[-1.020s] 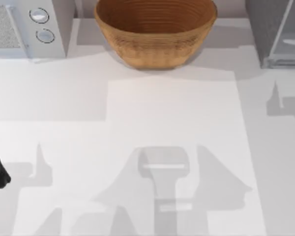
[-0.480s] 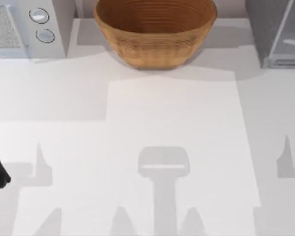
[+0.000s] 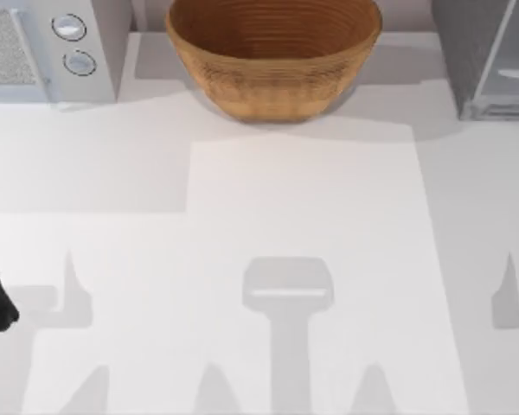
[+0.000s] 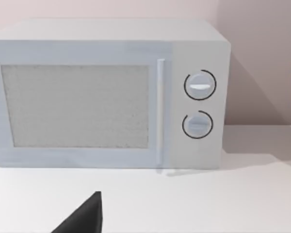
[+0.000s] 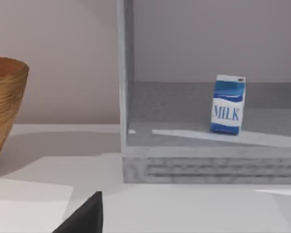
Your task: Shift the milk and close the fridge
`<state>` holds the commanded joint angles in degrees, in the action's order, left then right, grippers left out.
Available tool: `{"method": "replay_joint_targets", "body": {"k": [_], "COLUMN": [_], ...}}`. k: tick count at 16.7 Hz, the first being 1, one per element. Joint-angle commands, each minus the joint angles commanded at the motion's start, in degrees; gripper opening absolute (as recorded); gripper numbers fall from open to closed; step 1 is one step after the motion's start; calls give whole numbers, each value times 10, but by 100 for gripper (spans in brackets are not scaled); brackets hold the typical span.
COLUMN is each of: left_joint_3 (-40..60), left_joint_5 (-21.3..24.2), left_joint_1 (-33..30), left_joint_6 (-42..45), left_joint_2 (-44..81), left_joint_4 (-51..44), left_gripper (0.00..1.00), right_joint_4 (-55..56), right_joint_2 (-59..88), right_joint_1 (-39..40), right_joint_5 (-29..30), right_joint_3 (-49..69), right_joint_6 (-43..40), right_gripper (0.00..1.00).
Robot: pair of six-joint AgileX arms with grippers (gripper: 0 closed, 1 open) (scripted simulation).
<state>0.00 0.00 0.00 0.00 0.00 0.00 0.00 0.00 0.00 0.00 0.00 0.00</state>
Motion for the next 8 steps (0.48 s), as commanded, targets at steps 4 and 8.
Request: {"method": "replay_joint_targets", "body": {"k": [4,8], "left_joint_3": [0,0], "left_joint_5": [0,0], "left_joint_1": [0,0], "left_joint_6": [0,0], "left_joint_2": [0,0], "left_joint_4": [0,0], "left_gripper": [100,100], "right_joint_4": [-18,-128], "right_joint_2": [-14,-88], "right_joint_1": [-1,1], "right_joint_5": [-1,-2], "right_joint_3": [15,77], "right_joint_6": [0,-1], "right_gripper": [100,100]}}
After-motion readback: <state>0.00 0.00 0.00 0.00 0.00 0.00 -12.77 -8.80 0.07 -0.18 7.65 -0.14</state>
